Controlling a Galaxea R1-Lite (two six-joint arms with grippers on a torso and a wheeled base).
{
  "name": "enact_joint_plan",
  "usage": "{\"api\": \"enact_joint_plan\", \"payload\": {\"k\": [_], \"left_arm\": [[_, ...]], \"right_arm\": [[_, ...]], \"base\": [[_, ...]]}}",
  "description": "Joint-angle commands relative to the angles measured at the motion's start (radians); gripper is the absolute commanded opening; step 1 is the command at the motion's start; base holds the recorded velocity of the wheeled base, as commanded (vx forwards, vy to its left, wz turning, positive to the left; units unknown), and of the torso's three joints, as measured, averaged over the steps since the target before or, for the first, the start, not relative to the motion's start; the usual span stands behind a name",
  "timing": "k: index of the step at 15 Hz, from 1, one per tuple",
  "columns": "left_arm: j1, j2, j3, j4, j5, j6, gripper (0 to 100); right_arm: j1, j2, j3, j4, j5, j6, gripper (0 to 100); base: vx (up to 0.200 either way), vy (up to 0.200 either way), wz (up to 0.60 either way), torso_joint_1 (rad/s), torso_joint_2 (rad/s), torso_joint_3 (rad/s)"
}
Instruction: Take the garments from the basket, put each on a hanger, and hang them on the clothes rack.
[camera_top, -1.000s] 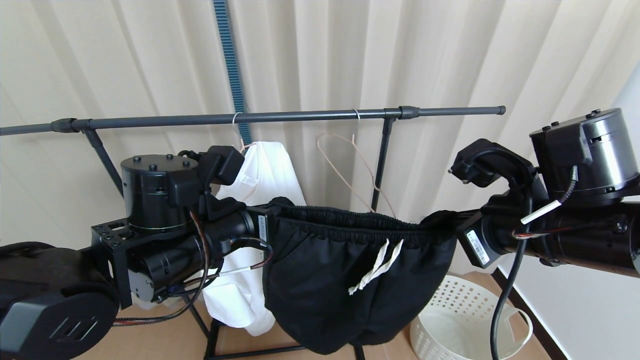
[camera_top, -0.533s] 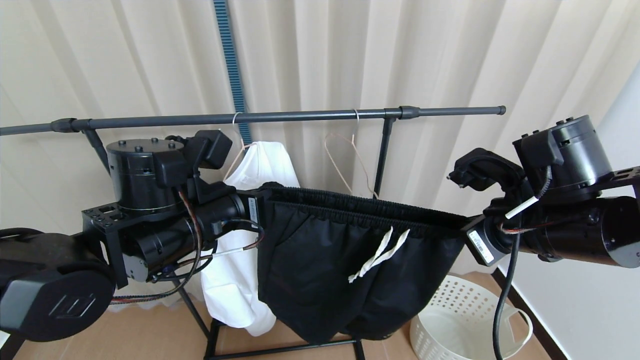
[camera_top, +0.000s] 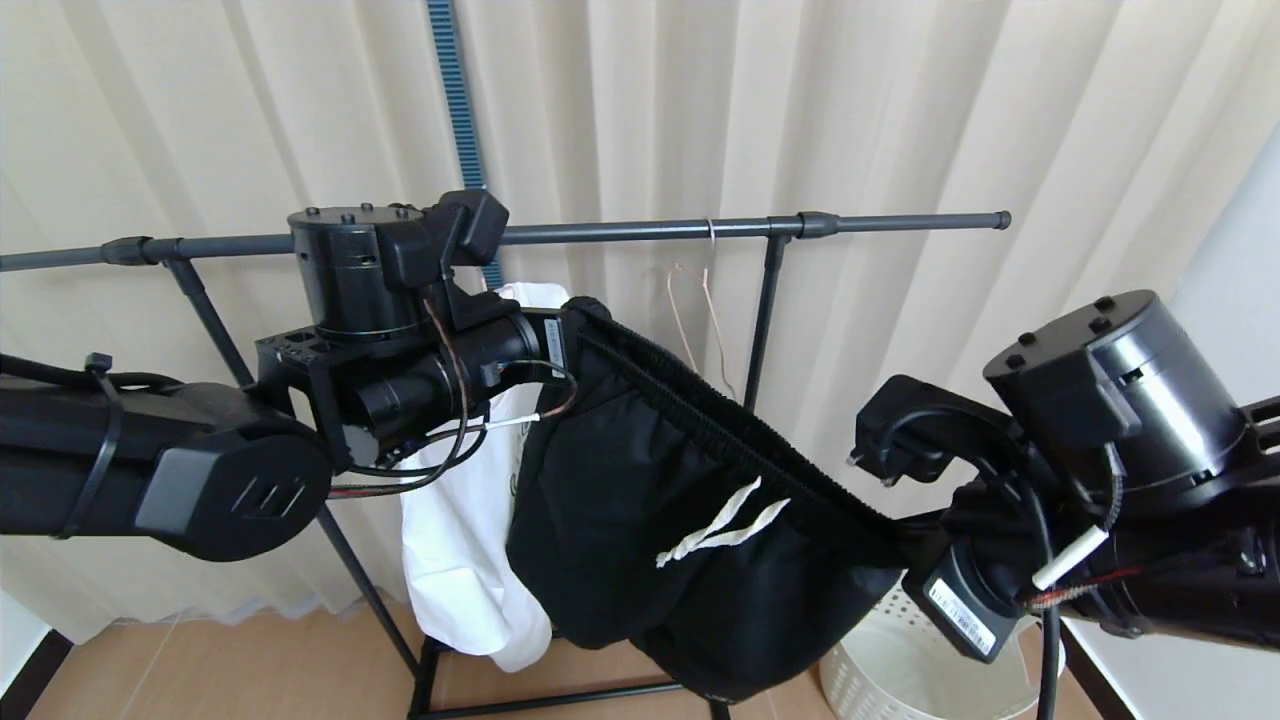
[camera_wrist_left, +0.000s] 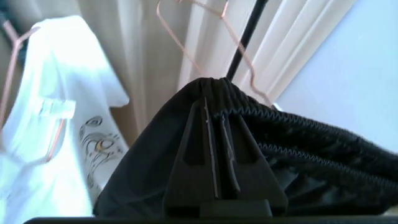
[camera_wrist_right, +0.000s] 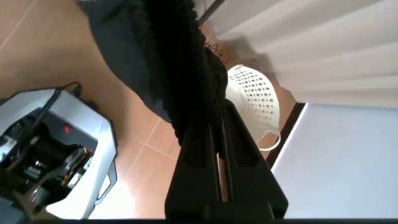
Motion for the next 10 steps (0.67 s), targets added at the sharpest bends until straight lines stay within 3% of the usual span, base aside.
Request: {"api": "enact_joint_plan", "payload": {"k": [1, 4, 8, 10], "left_arm": [[-0.01, 0.057, -0.077, -0.001, -0.015, -0.001, 0], [-0.039, 0.1, -0.177, 0.004, -0.033, -0.001, 0], [-0.061, 0.115, -0.244, 0.054, -0.064, -0.002, 0], [-0.059, 0.111, -0.244, 0.07, -0.062, -0.002, 0]], "right_arm": [[0.145, 0.06, -0.017, 0.007, 0.003, 0.109, 0], [0.266, 0.151, -0.097, 0.006, 0.011, 0.298, 0], [0.294, 0.256, -0.28, 0.001, 0.051, 0.588, 0], [0.291, 0.263, -0.304, 0.004, 0.051, 0.613, 0]], "base": [[0.0, 0.0, 0.0, 0.0, 0.0, 0.0], [0.0, 0.0, 0.0, 0.0, 0.0, 0.0], [0.0, 0.0, 0.0, 0.0, 0.0, 0.0], [0.0, 0.0, 0.0, 0.0, 0.0, 0.0]]}}
